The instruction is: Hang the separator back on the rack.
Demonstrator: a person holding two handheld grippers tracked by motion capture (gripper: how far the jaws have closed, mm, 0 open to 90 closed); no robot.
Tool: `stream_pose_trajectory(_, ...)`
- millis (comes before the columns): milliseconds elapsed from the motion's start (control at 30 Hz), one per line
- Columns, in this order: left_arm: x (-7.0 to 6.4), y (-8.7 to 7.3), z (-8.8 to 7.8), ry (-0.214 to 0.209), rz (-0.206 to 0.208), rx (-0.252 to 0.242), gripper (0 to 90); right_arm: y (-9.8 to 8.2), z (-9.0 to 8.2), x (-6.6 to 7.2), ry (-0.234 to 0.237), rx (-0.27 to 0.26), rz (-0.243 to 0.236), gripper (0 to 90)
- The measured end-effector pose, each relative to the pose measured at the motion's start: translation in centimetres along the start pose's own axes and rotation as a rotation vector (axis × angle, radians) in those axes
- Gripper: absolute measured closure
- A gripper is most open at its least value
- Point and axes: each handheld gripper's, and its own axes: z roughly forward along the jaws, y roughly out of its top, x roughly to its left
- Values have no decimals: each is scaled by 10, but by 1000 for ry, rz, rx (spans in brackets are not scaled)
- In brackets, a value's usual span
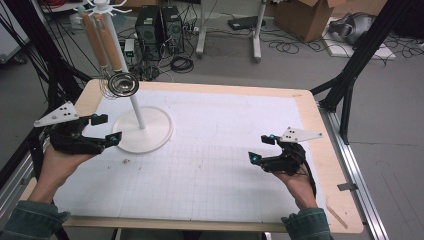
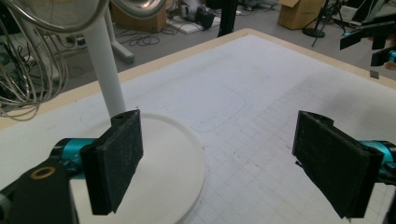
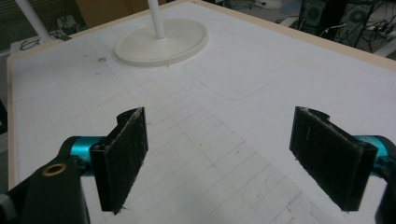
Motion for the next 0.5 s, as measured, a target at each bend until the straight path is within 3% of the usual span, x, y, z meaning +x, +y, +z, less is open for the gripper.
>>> stream_pose_trajectory(500, -8, -30, 8, 22, -1, 22, 110, -11, -3, 0, -16, -3, 8, 155)
